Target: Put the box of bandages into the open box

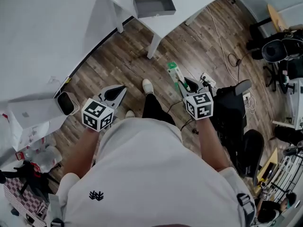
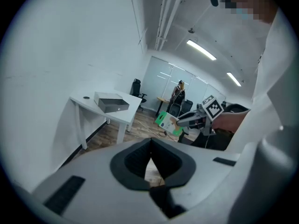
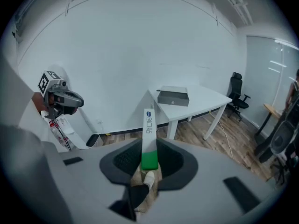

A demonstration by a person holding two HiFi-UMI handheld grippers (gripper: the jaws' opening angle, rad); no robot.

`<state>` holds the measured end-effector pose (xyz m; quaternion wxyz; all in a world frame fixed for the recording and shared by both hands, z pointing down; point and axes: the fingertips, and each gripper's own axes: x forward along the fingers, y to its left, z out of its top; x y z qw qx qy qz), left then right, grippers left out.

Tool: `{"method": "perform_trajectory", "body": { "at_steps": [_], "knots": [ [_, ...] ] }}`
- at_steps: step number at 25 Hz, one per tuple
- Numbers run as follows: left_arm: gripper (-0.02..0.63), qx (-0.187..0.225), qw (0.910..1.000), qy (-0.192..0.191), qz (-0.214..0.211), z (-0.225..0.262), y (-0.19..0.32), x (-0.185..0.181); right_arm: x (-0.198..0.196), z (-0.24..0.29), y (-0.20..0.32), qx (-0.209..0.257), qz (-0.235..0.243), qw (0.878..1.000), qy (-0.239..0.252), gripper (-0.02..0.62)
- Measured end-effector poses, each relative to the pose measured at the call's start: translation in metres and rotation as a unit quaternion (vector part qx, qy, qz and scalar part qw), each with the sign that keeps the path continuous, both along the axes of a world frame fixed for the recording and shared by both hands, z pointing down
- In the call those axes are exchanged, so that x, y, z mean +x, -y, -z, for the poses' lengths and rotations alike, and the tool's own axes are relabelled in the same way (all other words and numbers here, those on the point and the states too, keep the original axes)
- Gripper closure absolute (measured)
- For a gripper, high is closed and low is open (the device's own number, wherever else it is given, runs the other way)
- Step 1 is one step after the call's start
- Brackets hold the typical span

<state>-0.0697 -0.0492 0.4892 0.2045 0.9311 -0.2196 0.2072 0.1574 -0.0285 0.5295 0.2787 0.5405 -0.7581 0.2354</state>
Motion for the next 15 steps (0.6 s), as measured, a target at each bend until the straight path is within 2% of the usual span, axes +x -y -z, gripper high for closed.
{"method": "perform_trajectory", "body": {
  "at_steps": [9,15],
  "knots": [
    [0.598,0.011,0.9962,0.01,0.086,0.022,0.085,0.033,0.034,0.014,0.159,0.021,0.088,0.996,-0.007,0.505],
    [0.598,0.011,0.9902,0.023,0.137,0.033,0.118,0.043,0.04,0.014,0.251,0.031,0.146,0.989,-0.021,0.505]
  ]
}}
